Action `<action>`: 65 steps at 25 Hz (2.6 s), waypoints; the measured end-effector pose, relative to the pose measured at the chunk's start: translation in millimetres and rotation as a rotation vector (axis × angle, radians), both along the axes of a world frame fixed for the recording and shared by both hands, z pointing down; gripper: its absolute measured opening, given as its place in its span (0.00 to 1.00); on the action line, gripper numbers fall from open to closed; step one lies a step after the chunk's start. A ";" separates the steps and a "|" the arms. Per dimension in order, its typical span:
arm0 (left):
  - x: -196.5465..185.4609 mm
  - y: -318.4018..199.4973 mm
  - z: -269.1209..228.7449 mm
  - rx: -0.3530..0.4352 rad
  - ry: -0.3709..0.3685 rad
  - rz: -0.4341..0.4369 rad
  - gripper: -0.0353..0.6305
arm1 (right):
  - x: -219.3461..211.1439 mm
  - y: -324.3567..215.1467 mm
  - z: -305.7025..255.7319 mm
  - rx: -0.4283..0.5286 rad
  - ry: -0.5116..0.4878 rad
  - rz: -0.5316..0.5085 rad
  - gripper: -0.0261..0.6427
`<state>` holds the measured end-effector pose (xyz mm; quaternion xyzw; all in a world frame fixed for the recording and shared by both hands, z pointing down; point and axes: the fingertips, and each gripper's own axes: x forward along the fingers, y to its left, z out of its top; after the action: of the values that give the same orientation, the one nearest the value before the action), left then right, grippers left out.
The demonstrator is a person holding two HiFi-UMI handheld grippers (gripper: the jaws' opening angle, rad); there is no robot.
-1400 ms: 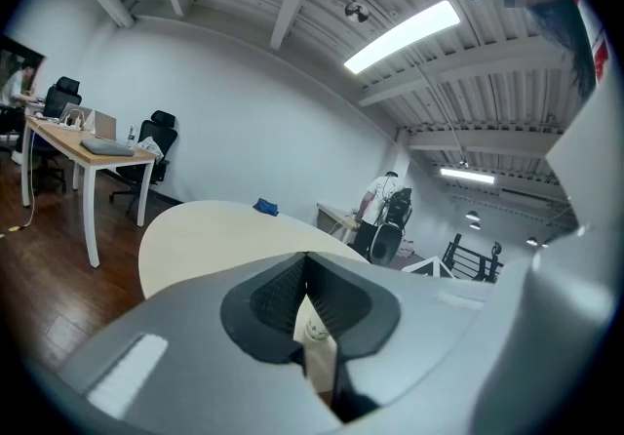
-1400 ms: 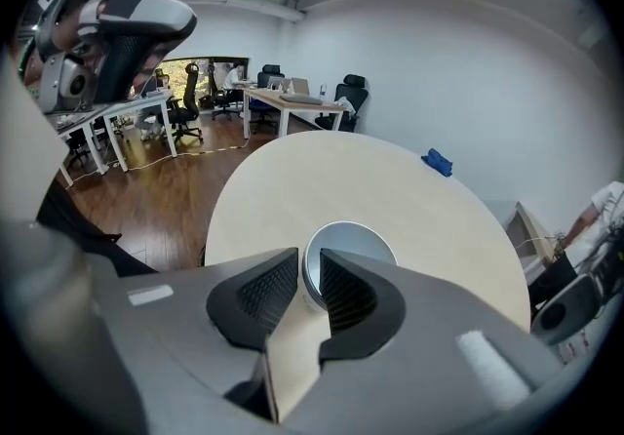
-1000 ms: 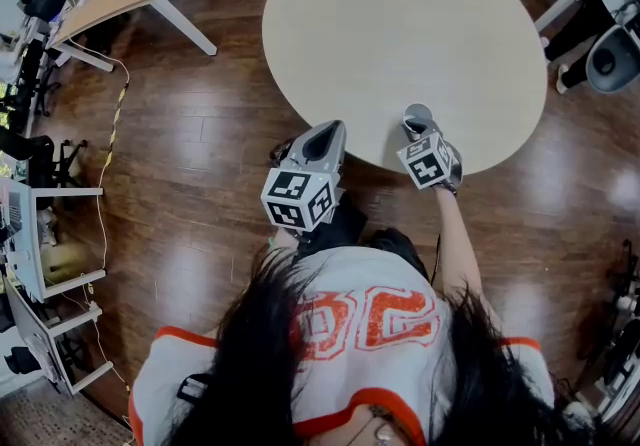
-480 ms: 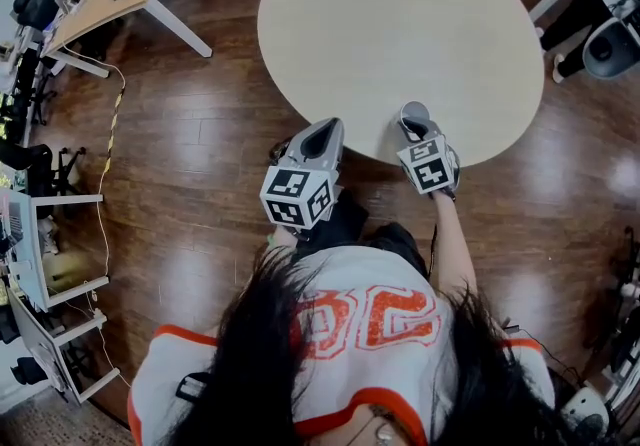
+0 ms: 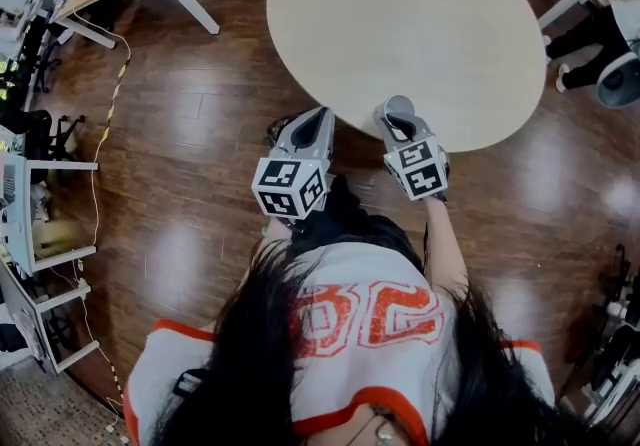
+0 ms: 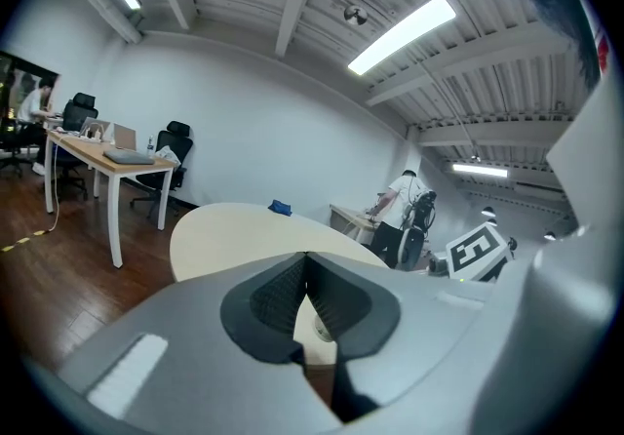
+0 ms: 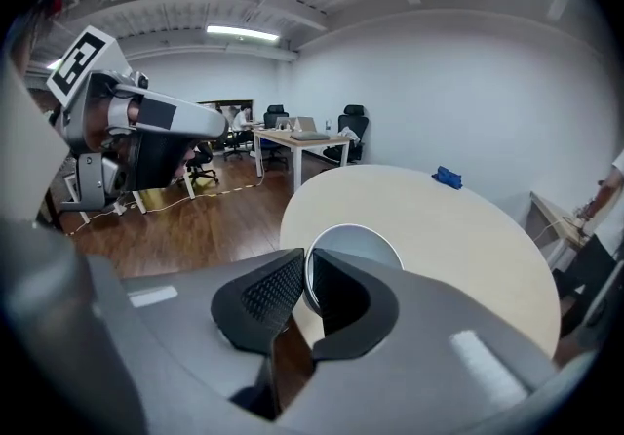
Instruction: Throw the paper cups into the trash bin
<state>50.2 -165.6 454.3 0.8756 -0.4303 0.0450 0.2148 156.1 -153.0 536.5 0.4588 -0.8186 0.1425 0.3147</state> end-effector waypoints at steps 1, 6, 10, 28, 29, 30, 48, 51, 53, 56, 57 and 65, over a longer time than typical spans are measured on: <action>-4.4 5.6 0.5 -0.004 0.000 -0.019 0.05 | -3.6 4.9 0.0 -0.001 -0.004 -0.014 0.08; -18.9 28.6 -2.7 -0.006 -0.003 -0.090 0.05 | -18.6 22.2 -5.7 -0.008 -0.042 -0.070 0.08; -35.1 46.0 -7.3 0.000 -0.012 -0.133 0.05 | -38.2 33.0 -10.2 0.006 -0.056 -0.114 0.08; -140.2 16.2 0.8 0.017 -0.045 -0.237 0.05 | -159.2 9.3 30.8 -0.086 -0.091 -0.237 0.08; -145.6 11.1 1.5 0.018 -0.047 -0.227 0.05 | -165.4 6.0 35.2 -0.094 -0.093 -0.227 0.08; -151.5 6.2 2.6 0.017 -0.048 -0.216 0.05 | -171.6 3.1 40.2 -0.105 -0.092 -0.217 0.08; -178.0 -21.6 66.8 -0.074 -0.089 -0.032 0.05 | -201.1 -26.4 168.0 -0.312 -0.099 -0.006 0.08; -181.0 -26.1 74.5 -0.075 -0.083 -0.061 0.05 | -199.4 -32.0 185.1 -0.320 -0.083 -0.012 0.08; -181.7 -29.9 82.0 -0.072 -0.068 -0.088 0.05 | -195.6 -36.2 201.1 -0.328 -0.070 -0.011 0.08; -183.0 -34.6 100.0 -0.074 -0.043 -0.122 0.05 | -196.8 -40.9 230.2 -0.354 -0.063 -0.009 0.08; -183.3 -35.7 105.5 -0.074 -0.042 -0.130 0.05 | -198.3 -41.9 238.1 -0.363 -0.061 -0.012 0.08; -188.1 -35.2 139.7 -0.096 -0.054 -0.173 0.05 | -203.8 -47.8 280.9 -0.404 -0.070 -0.032 0.18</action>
<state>-137.9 -200.7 594.0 0.8222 -0.5074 0.0704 0.2481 -47.7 -200.8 817.4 0.3682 -0.7909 0.3147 0.3740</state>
